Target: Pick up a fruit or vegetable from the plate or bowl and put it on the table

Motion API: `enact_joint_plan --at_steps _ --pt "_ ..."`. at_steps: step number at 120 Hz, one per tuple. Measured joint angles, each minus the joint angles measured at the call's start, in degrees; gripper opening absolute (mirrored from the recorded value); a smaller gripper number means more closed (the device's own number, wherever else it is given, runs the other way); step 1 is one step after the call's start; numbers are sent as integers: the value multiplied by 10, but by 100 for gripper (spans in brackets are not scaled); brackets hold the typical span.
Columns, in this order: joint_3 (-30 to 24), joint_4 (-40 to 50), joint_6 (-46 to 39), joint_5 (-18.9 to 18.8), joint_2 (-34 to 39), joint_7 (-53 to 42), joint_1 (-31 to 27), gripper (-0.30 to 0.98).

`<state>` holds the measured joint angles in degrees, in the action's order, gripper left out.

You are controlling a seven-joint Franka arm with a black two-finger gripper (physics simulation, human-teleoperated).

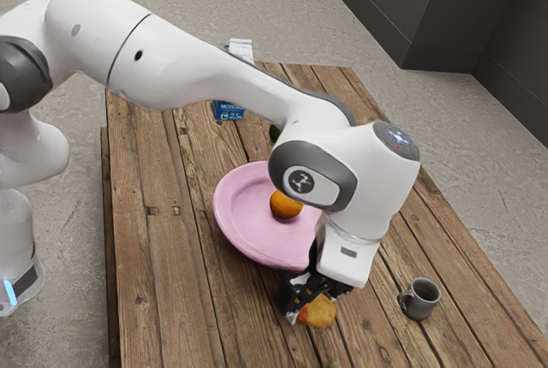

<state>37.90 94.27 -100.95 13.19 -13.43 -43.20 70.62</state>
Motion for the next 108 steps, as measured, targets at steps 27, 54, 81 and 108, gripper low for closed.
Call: enact_joint_plan --at_steps 27,54,81,108 --pt "2 0 4 0 -4 2 -5 57" --pt "6 -22 37 11 -1 -5 -51 66" --pt "5 -39 75 3 2 -13 -47 68" --pt "5 -41 89 -4 2 -18 -50 68"
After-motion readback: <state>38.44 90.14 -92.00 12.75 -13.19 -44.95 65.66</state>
